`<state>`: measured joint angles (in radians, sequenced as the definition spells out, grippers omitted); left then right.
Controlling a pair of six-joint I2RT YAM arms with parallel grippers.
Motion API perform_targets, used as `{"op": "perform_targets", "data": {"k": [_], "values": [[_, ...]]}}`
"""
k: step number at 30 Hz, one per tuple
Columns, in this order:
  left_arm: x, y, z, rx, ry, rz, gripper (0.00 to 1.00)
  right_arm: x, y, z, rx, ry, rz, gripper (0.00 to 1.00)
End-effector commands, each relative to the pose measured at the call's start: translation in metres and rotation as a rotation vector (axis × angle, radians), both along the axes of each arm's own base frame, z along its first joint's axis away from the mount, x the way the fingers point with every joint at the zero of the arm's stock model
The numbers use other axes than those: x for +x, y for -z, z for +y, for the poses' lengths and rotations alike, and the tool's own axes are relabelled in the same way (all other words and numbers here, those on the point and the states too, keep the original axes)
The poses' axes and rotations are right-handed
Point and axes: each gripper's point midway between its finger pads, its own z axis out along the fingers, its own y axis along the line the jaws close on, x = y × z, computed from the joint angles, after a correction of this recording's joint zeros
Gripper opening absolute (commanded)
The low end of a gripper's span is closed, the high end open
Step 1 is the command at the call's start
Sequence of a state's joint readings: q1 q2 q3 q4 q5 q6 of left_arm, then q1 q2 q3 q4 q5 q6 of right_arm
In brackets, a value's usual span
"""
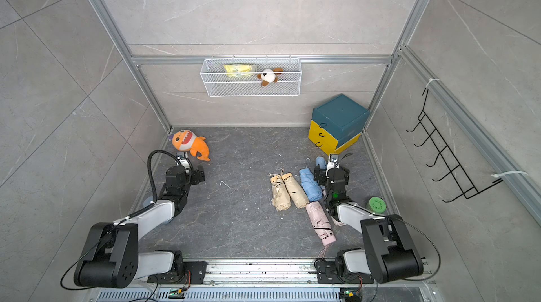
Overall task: Place the umbrella in the drawer by color
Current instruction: Move the storage box to the center of the board.
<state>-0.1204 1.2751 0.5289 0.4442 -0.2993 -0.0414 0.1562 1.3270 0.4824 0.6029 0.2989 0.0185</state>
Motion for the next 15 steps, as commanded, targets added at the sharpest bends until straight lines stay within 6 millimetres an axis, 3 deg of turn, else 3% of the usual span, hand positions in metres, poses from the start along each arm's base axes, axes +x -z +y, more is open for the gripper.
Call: {"op": "perform_targets", "data": {"k": [1,4,6,7,8,11,15], "values": [[-0.005,-0.044,0.003,-0.029,-0.122,-0.036,1.0,-0.004,-0.02,0.003,0.067,0.019,0.054,1.0],[-0.012,-0.076,0.018,-0.097,-0.287,-0.019,1.0,-0.009,-0.049,-0.002,0.231,0.088,-0.041,0.99],[-0.013,-0.087,0.017,-0.148,-0.304,-0.016,1.0,-0.023,-0.052,-0.023,0.406,0.264,-0.056,1.0],[-0.012,-0.09,0.012,-0.206,-0.291,-0.031,1.0,-0.029,-0.05,-0.025,0.499,0.299,-0.031,1.0],[-0.011,-0.094,0.005,-0.257,-0.263,-0.041,1.0,-0.025,-0.057,-0.016,0.525,0.218,-0.021,1.0],[-0.002,-0.112,-0.028,-0.355,-0.081,-0.044,1.0,-0.024,-0.078,-0.003,0.55,0.147,-0.007,1.0],[0.007,-0.128,-0.048,-0.451,-0.014,-0.006,1.0,-0.019,-0.114,0.003,0.561,0.116,-0.004,1.0]]}}
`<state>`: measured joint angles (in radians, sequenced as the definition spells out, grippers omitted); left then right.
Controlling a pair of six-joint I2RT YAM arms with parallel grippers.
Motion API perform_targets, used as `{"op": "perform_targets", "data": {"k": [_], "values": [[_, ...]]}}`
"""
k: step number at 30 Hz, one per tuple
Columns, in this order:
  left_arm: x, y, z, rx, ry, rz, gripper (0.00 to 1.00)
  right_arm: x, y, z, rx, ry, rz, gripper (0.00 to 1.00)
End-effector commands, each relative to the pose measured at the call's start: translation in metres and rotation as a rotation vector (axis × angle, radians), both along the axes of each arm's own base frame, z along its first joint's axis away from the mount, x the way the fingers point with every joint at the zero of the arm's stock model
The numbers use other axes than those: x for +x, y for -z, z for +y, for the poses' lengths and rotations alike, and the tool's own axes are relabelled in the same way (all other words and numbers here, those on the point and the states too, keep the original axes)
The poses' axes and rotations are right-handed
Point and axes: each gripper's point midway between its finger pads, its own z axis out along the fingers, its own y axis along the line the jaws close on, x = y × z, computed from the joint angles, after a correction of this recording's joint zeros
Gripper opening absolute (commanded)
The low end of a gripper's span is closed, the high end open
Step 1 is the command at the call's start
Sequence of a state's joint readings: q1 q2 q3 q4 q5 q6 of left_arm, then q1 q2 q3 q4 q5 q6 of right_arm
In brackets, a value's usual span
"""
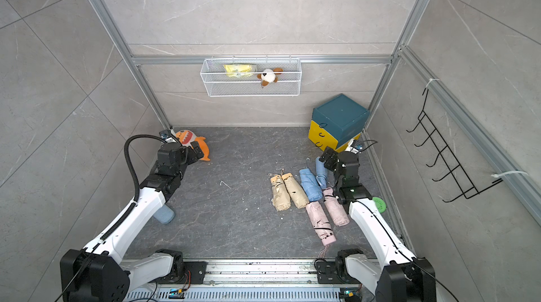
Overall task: Place the umbrella in the drawer by color
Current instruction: Move the storage box to the center of the board.
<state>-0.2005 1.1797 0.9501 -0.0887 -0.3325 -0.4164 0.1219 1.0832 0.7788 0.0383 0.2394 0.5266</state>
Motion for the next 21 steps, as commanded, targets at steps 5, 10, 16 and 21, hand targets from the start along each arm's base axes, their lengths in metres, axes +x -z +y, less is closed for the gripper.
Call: {"op": "perform_targets", "data": {"k": [5,10,16,21], "values": [[0.007,-0.02,-0.042,-0.216,0.163,0.016,1.0,0.011,-0.033,-0.01,0.004,0.075,0.052,1.0],[0.002,-0.015,-0.093,-0.211,0.325,0.049,1.0,0.029,-0.052,-0.03,-0.038,0.172,-0.022,1.0],[-0.008,0.009,-0.154,-0.157,0.493,0.125,1.0,0.054,-0.065,-0.058,0.014,0.26,-0.055,1.0],[-0.018,0.036,-0.191,-0.111,0.582,0.173,1.0,0.066,-0.058,-0.078,0.123,0.318,-0.068,1.0]]}}
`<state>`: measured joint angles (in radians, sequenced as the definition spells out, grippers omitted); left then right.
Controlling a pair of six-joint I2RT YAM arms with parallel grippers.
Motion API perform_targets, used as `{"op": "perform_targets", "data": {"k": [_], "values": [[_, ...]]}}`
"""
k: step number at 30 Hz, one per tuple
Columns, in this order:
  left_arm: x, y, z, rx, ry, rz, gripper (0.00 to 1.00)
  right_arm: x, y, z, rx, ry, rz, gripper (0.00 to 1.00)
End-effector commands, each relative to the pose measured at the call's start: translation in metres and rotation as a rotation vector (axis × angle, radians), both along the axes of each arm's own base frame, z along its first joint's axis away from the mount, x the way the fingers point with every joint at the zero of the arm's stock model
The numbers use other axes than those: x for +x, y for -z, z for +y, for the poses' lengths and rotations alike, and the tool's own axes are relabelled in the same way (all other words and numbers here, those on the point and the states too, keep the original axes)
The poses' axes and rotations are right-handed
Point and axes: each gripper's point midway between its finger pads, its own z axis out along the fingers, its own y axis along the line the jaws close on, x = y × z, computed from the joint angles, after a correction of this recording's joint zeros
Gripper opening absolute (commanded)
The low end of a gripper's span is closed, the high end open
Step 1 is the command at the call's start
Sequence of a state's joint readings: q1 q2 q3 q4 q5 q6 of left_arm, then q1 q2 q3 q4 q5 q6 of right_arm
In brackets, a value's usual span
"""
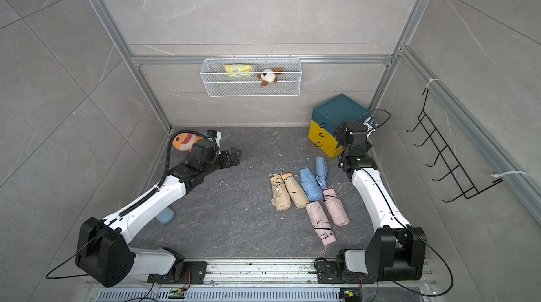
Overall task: Place the umbrella in the drawer by color
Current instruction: Move the storage box to the center of the board.
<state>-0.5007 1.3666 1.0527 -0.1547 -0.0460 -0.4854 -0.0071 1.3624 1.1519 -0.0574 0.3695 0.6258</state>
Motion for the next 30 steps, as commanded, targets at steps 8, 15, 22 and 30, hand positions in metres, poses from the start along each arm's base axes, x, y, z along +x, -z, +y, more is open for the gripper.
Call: {"op": "perform_targets", "data": {"k": [8,15,22,30], "values": [[-0.016,0.019,-0.057,0.072,0.157,-0.01,1.0,0.022,0.011,-0.034,0.174,0.112,-0.093,1.0],[-0.017,0.032,-0.066,0.069,0.18,0.012,1.0,0.041,0.03,-0.062,0.244,0.155,-0.127,1.0],[-0.018,0.042,-0.066,0.084,0.183,0.04,1.0,0.071,0.048,-0.079,0.275,0.124,-0.147,1.0],[-0.019,0.048,-0.064,0.098,0.178,0.056,1.0,0.094,0.057,-0.089,0.297,0.082,-0.151,1.0]]}}
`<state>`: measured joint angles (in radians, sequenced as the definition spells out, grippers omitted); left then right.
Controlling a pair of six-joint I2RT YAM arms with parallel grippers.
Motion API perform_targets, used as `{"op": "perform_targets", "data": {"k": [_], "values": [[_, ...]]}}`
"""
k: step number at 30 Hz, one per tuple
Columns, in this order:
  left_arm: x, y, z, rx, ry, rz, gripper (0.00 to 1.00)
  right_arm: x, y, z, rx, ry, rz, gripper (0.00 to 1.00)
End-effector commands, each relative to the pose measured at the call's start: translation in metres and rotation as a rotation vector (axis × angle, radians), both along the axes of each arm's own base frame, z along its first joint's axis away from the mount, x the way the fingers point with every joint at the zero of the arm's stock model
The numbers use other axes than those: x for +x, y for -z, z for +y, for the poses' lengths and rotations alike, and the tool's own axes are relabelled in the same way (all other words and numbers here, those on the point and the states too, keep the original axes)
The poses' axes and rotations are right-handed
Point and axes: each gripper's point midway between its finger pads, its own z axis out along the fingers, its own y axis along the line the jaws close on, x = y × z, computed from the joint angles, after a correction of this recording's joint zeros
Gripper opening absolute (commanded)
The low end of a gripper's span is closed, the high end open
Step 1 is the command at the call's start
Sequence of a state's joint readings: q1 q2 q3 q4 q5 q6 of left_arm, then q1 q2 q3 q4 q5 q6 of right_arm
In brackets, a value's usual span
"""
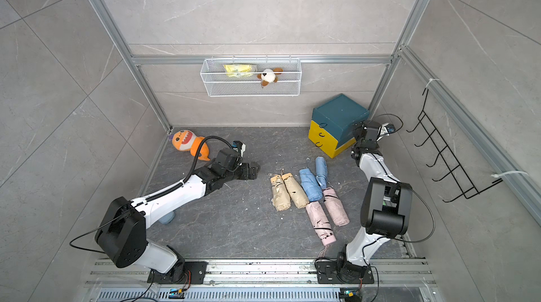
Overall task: Place the umbrella in the drawer by color
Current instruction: Move the storage box to the center of the board.
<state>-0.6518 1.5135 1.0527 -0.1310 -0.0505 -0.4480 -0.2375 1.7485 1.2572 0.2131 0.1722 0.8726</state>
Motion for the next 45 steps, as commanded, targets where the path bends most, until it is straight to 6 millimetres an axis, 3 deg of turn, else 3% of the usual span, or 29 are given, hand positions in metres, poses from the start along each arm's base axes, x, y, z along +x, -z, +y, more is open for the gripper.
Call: {"op": "perform_targets", "data": {"k": [1,13,24,34,45], "values": [[0.004,-0.008,-0.001,0.003,0.009,-0.03,1.0,0.017,-0.015,0.002,0.013,-0.043,-0.066,1.0],[0.003,0.007,0.002,0.03,0.0,-0.008,1.0,0.045,-0.009,0.007,0.057,-0.114,-0.08,1.0],[0.002,0.006,0.004,0.021,-0.006,-0.015,1.0,0.074,-0.005,0.003,0.047,-0.174,-0.068,1.0],[-0.002,-0.008,0.0,-0.035,0.006,-0.032,1.0,0.096,0.008,0.024,0.074,-0.327,-0.07,0.97],[0.009,-0.011,0.032,0.026,-0.136,-0.026,1.0,0.124,0.017,0.065,0.124,-0.538,-0.095,0.97]]}}
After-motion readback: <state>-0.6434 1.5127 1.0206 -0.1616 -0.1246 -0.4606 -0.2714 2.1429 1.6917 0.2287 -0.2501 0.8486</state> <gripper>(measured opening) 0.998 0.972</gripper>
